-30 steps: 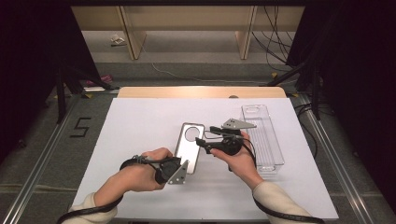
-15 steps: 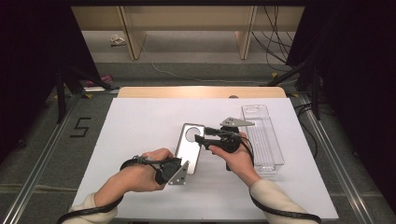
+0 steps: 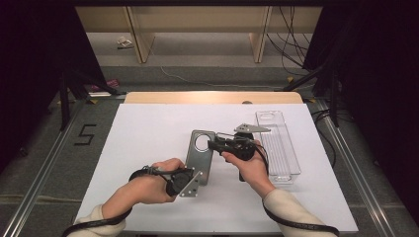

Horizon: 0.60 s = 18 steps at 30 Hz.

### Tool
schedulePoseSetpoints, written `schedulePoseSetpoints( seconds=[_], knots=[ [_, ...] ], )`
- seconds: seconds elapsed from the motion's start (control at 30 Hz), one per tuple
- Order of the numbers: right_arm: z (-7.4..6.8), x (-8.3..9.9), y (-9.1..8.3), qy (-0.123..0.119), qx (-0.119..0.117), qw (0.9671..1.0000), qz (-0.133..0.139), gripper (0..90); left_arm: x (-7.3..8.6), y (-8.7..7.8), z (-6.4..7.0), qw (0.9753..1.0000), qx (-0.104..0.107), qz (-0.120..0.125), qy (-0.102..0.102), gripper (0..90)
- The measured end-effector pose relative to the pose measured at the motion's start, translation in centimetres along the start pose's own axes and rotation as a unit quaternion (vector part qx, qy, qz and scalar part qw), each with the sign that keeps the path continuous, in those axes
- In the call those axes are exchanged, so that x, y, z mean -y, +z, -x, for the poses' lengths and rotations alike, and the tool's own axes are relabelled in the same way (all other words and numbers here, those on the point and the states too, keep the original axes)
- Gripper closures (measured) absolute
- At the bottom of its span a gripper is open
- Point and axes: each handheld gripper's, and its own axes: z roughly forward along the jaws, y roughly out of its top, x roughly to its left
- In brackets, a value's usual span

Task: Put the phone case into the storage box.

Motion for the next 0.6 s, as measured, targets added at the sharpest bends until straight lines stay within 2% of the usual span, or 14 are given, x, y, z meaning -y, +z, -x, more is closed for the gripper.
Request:
schedulePoseSetpoints(
  seconds=[0.43,0.6],
  knots=[
    [-1.1,-0.6,-0.4,0.003,-0.007,1.0,0.004,72.9,0.1,1.1,0.1,1.0,0.002,-0.004,-0.003,88.9],
    [-2.0,-1.0,-0.7,0.011,-0.02,0.9996,0.016,78.3,0.1,1.5,0.0,1.0,-0.003,-0.006,-0.004,88.7]
  ],
)
